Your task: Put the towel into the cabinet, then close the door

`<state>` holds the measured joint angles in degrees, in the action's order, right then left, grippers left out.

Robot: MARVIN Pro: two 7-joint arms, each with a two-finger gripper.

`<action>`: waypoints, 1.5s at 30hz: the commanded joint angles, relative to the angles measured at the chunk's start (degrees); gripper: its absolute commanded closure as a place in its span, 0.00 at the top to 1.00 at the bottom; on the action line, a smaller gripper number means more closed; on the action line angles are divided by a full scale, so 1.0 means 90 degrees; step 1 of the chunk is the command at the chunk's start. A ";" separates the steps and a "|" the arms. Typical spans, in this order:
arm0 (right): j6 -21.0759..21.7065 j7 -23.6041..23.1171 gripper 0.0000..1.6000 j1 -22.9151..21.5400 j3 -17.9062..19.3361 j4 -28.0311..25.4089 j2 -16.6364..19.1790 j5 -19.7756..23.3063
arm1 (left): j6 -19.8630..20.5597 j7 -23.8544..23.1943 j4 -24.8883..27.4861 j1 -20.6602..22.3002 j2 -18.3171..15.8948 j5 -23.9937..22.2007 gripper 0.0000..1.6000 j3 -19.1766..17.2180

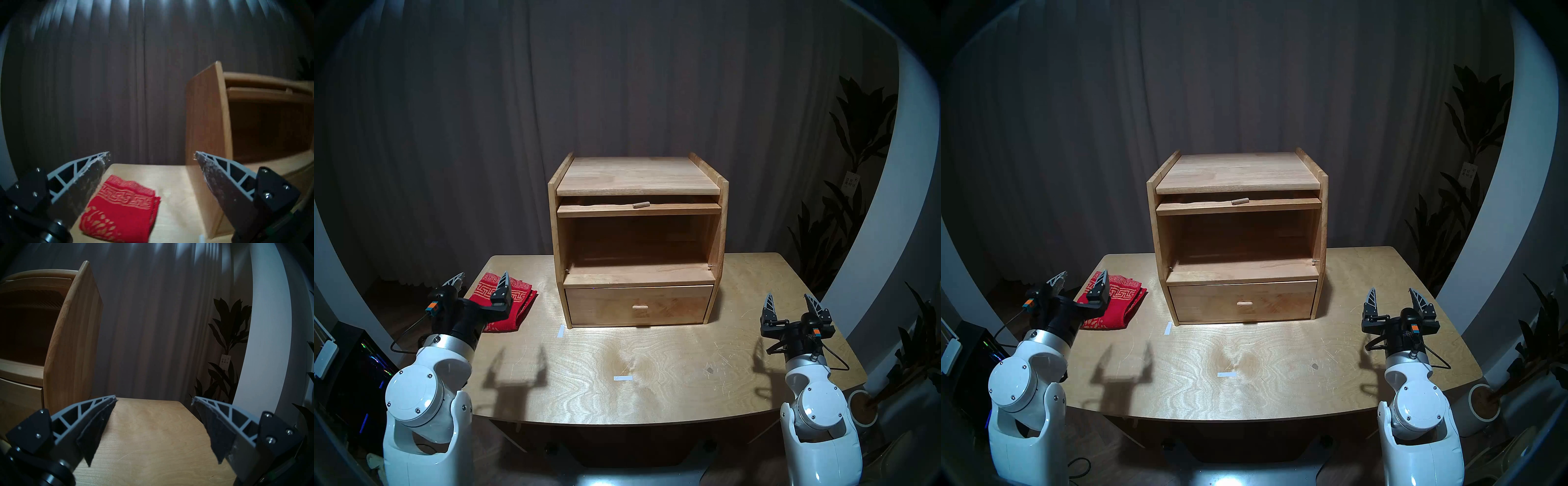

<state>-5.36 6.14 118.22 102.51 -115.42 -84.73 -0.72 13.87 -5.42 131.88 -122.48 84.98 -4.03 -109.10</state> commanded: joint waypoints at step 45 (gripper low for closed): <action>-0.0042 -0.0005 1.00 -0.0044 -0.0015 -0.0097 0.0012 0.0010 | -0.0616 -0.3894 -0.2909 0.1454 -0.3718 0.5754 1.00 0.0716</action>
<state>-5.37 5.98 117.98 102.55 -114.93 -84.41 -0.72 7.94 -39.71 110.21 -115.34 57.46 46.41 -106.06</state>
